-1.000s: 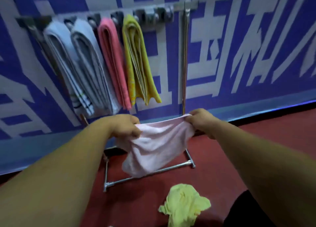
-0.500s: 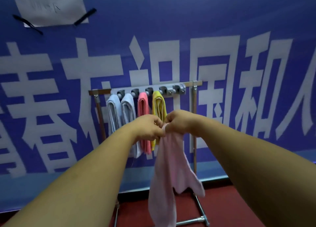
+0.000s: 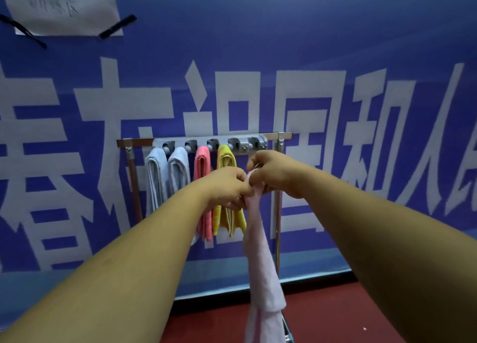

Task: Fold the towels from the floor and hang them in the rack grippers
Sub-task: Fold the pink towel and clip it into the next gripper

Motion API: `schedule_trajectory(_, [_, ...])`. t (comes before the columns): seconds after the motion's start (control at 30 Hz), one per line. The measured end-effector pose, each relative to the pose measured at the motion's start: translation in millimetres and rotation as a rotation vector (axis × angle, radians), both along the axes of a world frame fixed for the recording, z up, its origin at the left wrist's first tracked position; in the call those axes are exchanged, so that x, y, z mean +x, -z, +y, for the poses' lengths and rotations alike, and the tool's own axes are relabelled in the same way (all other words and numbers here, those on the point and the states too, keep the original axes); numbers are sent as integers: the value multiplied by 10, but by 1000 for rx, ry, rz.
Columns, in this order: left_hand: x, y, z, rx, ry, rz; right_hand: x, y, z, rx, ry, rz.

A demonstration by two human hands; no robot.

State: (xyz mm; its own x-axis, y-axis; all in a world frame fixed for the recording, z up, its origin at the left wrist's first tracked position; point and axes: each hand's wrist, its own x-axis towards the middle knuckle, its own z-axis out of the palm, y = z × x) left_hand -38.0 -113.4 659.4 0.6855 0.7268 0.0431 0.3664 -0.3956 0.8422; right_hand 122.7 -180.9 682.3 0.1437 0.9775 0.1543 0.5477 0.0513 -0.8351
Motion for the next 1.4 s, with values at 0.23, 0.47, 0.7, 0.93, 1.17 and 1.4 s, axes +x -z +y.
schedule_trajectory(0.23, [201,52,102,-176,-52,-111,306,167,134,10,-56,230])
schedule_trajectory(0.47, [345,42,152,-199,-157,-209,430,257,257,-8,-45,237])
schedule_trajectory(0.7, [391,-29,224,-149,-126,-154,494,269,290,11,-85,333])
schedule_trajectory(0.93, [461,-68,321,8,-213,-282,520,325,301,-54,-181,480])
schedule_trajectory(1.17, [367,-190,277,46,-148,-317,509,366,346,-57,-169,486])
schedule_trajectory(1.4, [307,-187,318,125,-189,-367,511,333,320,-53,-195,427])
